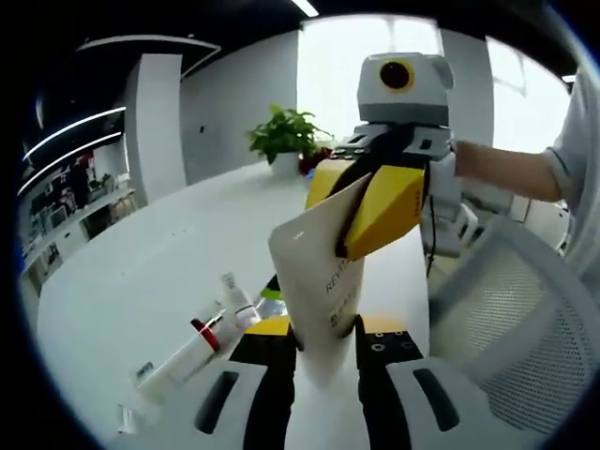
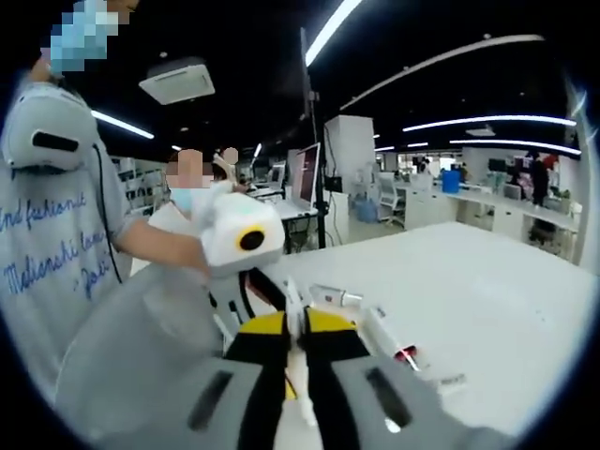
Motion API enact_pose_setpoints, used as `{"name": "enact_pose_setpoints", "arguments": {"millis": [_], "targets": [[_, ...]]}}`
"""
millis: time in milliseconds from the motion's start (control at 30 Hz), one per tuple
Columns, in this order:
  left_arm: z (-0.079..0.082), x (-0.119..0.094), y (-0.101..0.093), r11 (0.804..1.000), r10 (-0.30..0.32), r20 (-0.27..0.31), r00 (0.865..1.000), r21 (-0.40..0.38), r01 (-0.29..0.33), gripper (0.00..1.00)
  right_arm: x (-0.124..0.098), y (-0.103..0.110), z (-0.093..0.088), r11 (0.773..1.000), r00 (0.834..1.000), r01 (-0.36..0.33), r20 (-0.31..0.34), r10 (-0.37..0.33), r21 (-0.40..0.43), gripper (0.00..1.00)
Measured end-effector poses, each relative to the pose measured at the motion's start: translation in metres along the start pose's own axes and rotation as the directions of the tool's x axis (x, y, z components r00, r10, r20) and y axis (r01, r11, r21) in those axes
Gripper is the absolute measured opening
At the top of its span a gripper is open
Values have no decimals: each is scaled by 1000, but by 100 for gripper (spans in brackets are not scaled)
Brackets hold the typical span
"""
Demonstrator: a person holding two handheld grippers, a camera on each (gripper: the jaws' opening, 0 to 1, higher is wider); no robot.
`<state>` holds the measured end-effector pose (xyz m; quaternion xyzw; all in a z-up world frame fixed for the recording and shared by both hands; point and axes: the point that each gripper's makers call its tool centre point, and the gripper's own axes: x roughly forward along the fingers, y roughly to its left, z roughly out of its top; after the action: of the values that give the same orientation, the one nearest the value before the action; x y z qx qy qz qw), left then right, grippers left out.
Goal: Arrange the skincare products in the storage area until every visible bottle or jar stands upright without overlapping.
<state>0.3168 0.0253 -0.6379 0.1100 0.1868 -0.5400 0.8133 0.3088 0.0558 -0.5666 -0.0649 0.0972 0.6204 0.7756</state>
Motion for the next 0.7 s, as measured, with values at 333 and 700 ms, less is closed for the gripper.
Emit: {"name": "enact_pose_setpoints", "arguments": {"millis": [333,700], "targets": [[-5,6,-2,1000,-8,-17,1000,-11,8,18,-2,-1,-9,1000,989,7,-145,-8,-11,10],[-5,10,-5,999,-28,-8,1000,-43,27,17,-8,-3,-15,998,916,-46,-401,24,-45,12]]}}
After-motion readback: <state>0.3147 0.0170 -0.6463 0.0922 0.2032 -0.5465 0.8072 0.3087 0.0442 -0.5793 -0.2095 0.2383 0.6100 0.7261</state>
